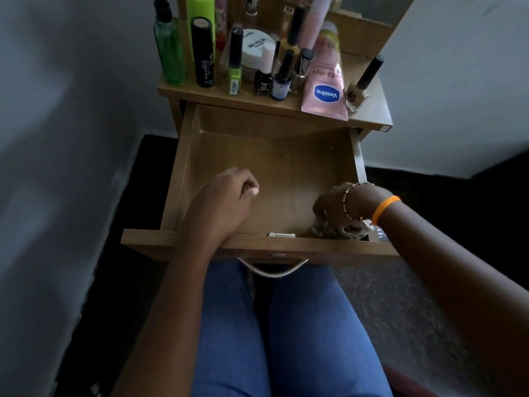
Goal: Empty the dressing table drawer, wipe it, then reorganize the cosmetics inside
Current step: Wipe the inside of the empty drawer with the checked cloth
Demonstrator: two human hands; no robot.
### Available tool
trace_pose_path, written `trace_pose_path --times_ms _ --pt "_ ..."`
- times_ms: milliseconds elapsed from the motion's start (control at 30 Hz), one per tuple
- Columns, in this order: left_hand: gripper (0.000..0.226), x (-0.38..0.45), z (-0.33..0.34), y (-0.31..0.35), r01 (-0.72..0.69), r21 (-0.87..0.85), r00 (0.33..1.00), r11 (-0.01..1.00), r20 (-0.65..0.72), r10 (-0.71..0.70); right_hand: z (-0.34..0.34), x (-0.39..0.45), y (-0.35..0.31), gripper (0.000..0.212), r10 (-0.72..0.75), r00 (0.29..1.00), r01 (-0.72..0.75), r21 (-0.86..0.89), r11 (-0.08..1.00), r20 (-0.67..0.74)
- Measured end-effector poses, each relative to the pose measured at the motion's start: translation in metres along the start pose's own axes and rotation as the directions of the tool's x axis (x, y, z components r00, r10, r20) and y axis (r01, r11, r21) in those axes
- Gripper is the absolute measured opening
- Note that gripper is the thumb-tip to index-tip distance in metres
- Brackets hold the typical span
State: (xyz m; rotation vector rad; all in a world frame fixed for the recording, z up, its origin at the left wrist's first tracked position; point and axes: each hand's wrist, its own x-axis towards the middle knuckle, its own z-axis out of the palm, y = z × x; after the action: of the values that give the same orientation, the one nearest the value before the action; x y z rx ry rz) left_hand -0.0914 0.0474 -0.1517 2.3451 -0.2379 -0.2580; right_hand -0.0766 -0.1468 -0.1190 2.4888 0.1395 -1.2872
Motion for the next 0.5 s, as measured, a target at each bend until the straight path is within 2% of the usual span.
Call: trace_pose_path --times_ms 67,100,167,200,233,300,333,400,500 --pt "0.011 0.000 -0.001 0.000 -0.015 -0.007 0.994 1.000 -0.111 0.014 0.000 0.005 0.006 0.022 0.052 0.997 -0.036 0.228 0.973 -0.064" --pt "0.010 0.001 -0.001 0.000 -0.017 -0.012 0.989 1.000 -0.149 0.015 -0.002 0.008 0.004 0.021 0.012 0.987 0.038 0.301 0.953 -0.161" --pt "0.012 0.001 -0.002 0.000 -0.020 -0.017 0.981 1.000 -0.193 0.017 -0.012 0.007 -0.018 0.025 -0.191 0.946 0.291 0.425 0.857 -0.263" --pt "0.014 0.001 -0.002 0.000 -0.020 -0.017 0.978 1.000 -0.206 0.016 -0.017 0.009 -0.035 0.028 -0.333 0.898 0.432 0.437 0.789 -0.287" --pt "0.016 0.001 -0.002 0.001 -0.018 -0.016 0.976 1.000 -0.218 0.014 -0.019 0.013 -0.054 0.027 -0.417 0.858 0.513 0.462 0.723 -0.300" --pt "0.019 0.000 -0.003 0.002 -0.004 -0.006 0.970 1.000 -0.243 0.002 -0.022 0.012 -0.085 0.021 -0.461 0.817 0.576 0.520 0.631 -0.347" --pt "0.020 -0.001 -0.003 0.002 0.003 -0.001 0.968 1.000 -0.252 -0.003 -0.022 0.014 -0.093 0.021 -0.468 0.795 0.607 0.488 0.627 -0.387" --pt "0.022 -0.002 -0.003 0.002 -0.001 -0.008 0.966 1.000 -0.257 -0.001 -0.021 0.020 -0.096 0.021 -0.496 0.784 0.620 0.434 0.654 -0.373" --pt "0.024 -0.002 -0.002 0.001 -0.023 -0.018 0.976 1.000 -0.219 0.019 -0.015 0.021 -0.062 0.019 -0.528 0.814 0.577 0.431 0.693 -0.241"
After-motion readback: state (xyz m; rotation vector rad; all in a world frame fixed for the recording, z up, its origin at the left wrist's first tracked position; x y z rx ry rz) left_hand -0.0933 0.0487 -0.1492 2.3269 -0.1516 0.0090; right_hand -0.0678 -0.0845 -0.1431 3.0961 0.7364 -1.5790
